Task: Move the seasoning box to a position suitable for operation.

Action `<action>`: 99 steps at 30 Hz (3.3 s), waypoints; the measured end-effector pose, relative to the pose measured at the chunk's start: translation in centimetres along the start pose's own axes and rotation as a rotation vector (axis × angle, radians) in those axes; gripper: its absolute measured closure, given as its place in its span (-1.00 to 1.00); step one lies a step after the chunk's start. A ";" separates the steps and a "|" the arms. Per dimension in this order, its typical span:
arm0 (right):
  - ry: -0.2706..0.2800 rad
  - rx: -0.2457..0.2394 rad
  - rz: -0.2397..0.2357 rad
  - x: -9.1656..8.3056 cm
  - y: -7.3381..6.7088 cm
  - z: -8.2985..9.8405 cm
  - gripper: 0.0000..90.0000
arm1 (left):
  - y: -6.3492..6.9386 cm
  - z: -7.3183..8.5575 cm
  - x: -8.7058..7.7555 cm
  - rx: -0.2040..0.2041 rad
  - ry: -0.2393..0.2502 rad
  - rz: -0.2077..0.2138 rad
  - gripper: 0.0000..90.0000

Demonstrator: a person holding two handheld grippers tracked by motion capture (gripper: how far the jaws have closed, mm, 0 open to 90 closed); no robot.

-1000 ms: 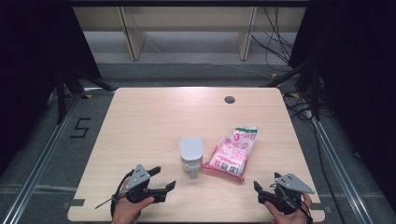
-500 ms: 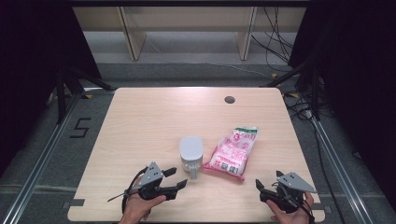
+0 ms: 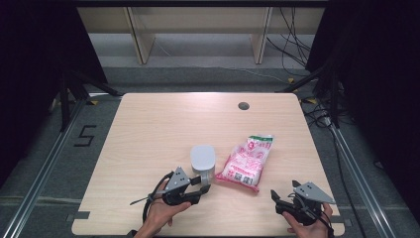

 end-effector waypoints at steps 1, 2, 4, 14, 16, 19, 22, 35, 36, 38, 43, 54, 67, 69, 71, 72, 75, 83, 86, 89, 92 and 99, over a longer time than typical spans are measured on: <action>-0.005 0.003 -0.001 0.0 0.0 0.0 -0.55 | -0.1 0.0 0.2 0.005 -0.005 -0.006 0.34; 0.002 -0.003 -0.014 0.0 0.0 0.0 -0.55 | -0.2 0.0 0.4 0.000 -0.004 -0.006 0.34; 0.008 0.011 -0.009 0.1 -0.1 -0.1 -0.54 | -0.6 -0.1 0.6 0.009 -0.006 -0.023 0.42; 0.004 -0.020 -0.018 0.1 -0.1 0.0 -0.53 | -0.9 -0.3 0.6 0.012 -0.004 -0.004 0.61; 0.003 -0.021 -0.019 0.1 -0.2 0.0 -0.53 | -0.9 -0.4 0.6 0.017 0.004 -0.005 0.61; 0.007 -0.009 -0.009 0.2 -0.3 0.0 -0.52 | -1.6 -0.3 0.1 0.052 -0.016 -0.021 0.60; 0.012 -0.021 -0.013 0.3 -0.2 0.0 -0.52 | -1.8 -0.2 -0.2 0.026 -0.008 -0.027 0.58; 0.003 -0.057 -0.050 0.2 -0.7 0.0 -0.45 | -3.8 -0.1 -1.5 0.035 -0.008 -0.093 0.54; -0.003 -0.045 -0.056 0.1 -0.8 0.1 -0.45 | -4.1 0.0 -1.7 0.042 -0.016 -0.104 0.54; 0.006 -0.054 -0.054 0.2 -0.8 0.0 -0.45 | -4.6 -0.1 -1.9 0.063 -0.014 -0.113 0.53; 0.010 -0.069 -0.050 0.2 -0.7 0.0 -0.45 | -6.1 -0.1 -2.6 0.046 -0.009 -0.189 0.51; 0.000 -0.050 -0.058 0.4 -0.9 0.1 -0.45 | -8.7 -0.4 -2.8 0.076 -0.038 -0.300 0.50; -0.006 -0.029 -0.050 0.5 -1.0 0.2 -0.46 | -11.0 -1.2 -1.7 0.106 -0.038 -0.345 0.54; -0.004 -0.043 -0.061 0.6 -0.8 0.2 -0.46 | -11.1 -1.3 -1.4 0.112 -0.037 -0.341 0.55; -0.008 -0.040 -0.060 0.6 -0.8 0.2 -0.46 | -11.3 -1.3 -1.4 0.101 -0.030 -0.329 0.56; -0.008 -0.040 -0.060 0.6 -0.8 0.2 -0.46 | -11.3 -1.3 -1.4 0.101 -0.030 -0.329 0.56; -0.010 -0.039 -0.063 0.7 -0.7 0.2 -0.46 | -11.5 -1.4 -1.4 0.116 -0.027 -0.320 0.56; -0.016 -0.011 -0.063 0.6 -0.5 0.5 -0.46 | -11.0 -1.4 -0.8 0.113 -0.001 -0.273 0.57; -0.012 -0.027 -0.056 0.6 -0.3 0.5 -0.46 | -10.8 -1.4 -0.6 0.105 0.001 -0.268 0.57; -0.014 -0.022 -0.061 0.4 -0.3 0.6 -0.46 | -10.9 -1.4 -0.7 0.113 0.001 -0.258 0.56; -0.012 -0.020 -0.058 0.5 -0.2 0.6 -0.46 | -11.0 -1.4 -0.5 0.109 0.005 -0.261 0.57; -0.025 -0.015 -0.060 0.6 -0.6 0.6 -0.46 | -10.9 -1.5 -0.4 0.111 0.001 -0.268 0.57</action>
Point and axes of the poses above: each handheld gripper's, and its own axes: x roughly forward along the jaws, z roughly out of its underside, y roughly to its right, the point moved 7 cm from there along x, roughly forward along the jaws, and after that the axes turned 7 degrees about z, right-handed, at the moved point
